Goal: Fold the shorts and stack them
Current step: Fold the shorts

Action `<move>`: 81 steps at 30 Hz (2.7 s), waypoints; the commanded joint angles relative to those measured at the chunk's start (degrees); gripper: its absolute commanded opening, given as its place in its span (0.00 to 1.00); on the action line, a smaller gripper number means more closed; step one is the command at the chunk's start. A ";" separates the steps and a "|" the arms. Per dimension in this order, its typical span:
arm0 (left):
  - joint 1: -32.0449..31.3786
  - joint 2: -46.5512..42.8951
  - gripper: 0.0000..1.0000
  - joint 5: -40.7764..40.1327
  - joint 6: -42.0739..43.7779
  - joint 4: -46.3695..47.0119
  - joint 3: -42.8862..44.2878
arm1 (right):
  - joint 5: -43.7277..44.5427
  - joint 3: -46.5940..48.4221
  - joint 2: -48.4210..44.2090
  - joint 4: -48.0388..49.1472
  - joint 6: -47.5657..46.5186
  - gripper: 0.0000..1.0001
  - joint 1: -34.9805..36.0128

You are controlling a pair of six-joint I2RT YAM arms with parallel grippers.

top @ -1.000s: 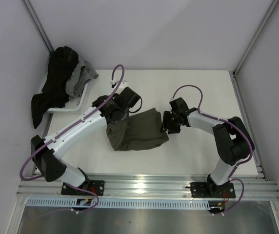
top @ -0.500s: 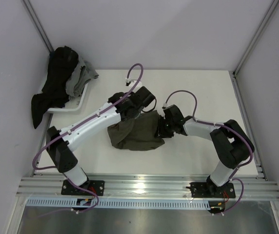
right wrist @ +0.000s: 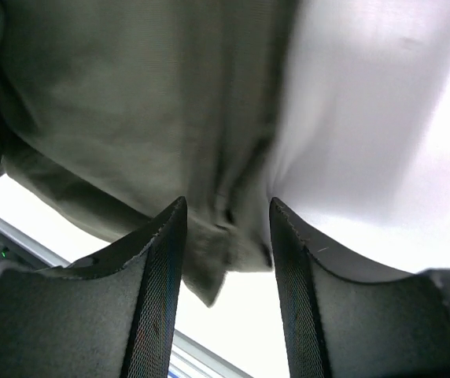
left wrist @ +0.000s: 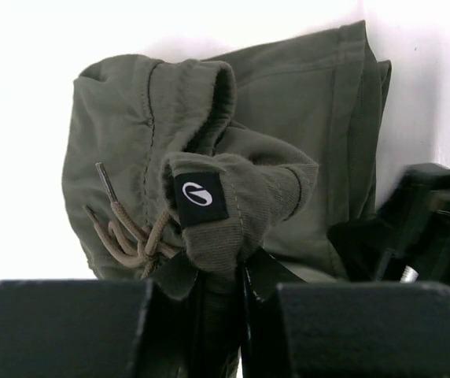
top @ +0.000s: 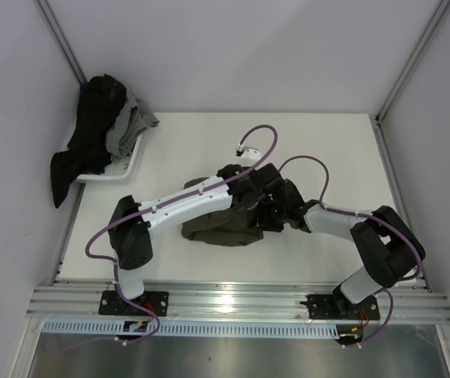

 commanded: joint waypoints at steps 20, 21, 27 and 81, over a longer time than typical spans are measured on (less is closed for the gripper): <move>-1.51 6.26 0.00 -2.17 -8.20 7.06 0.71 | 3.43 -8.79 -4.78 0.91 3.10 0.39 -3.38; -1.51 6.79 0.01 -1.82 -8.12 8.01 0.79 | 3.34 -8.88 -4.87 0.91 3.02 0.39 -3.38; -1.51 7.67 0.18 0.29 -7.24 14.08 -1.74 | 3.34 -10.11 -5.57 1.18 3.10 0.39 -3.91; 18.88 5.64 0.99 28.59 10.08 20.16 -3.70 | 7.47 0.89 -4.96 7.40 -0.33 0.27 -3.91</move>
